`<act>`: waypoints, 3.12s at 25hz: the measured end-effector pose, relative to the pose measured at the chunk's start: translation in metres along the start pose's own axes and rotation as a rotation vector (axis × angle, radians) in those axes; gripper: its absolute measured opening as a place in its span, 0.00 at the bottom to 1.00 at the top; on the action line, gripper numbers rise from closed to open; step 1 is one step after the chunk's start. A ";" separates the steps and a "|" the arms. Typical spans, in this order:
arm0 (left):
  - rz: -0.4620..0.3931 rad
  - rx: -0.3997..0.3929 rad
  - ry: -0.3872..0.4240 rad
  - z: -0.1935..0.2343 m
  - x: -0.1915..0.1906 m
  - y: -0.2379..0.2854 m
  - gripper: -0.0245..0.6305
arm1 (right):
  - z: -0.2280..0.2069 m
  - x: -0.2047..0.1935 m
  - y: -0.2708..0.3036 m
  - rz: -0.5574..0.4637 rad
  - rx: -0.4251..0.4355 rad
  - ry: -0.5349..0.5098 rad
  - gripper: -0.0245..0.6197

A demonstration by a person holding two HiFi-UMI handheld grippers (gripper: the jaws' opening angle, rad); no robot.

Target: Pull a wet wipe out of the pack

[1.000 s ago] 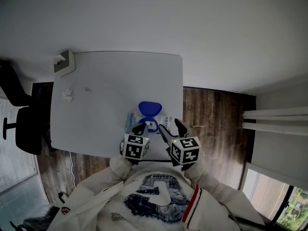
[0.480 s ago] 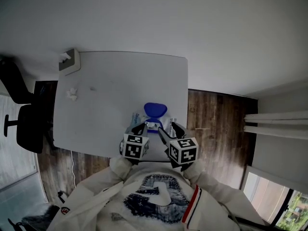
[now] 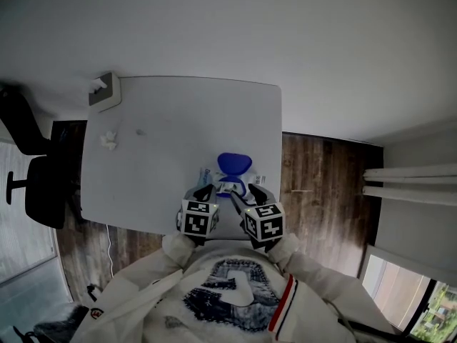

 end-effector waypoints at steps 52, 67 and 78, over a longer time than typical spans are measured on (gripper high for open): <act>0.035 0.008 -0.031 0.010 -0.014 0.002 0.06 | 0.024 -0.009 0.051 0.106 -0.011 -0.116 0.08; 0.027 0.009 -0.030 0.005 -0.019 -0.001 0.06 | 0.021 -0.005 0.035 0.036 -0.032 -0.102 0.06; 0.020 0.043 -0.019 0.005 -0.018 -0.003 0.06 | 0.017 0.007 0.013 -0.015 -0.025 -0.073 0.06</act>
Point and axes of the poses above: the fingertips, and each gripper's own axes: y forward along the fingers, z to its left, x out of its top, the point moved 9 cm from there along -y, backward along the fingers, and after that the axes turned 7 degrees about -y, right-handed, at the moved point
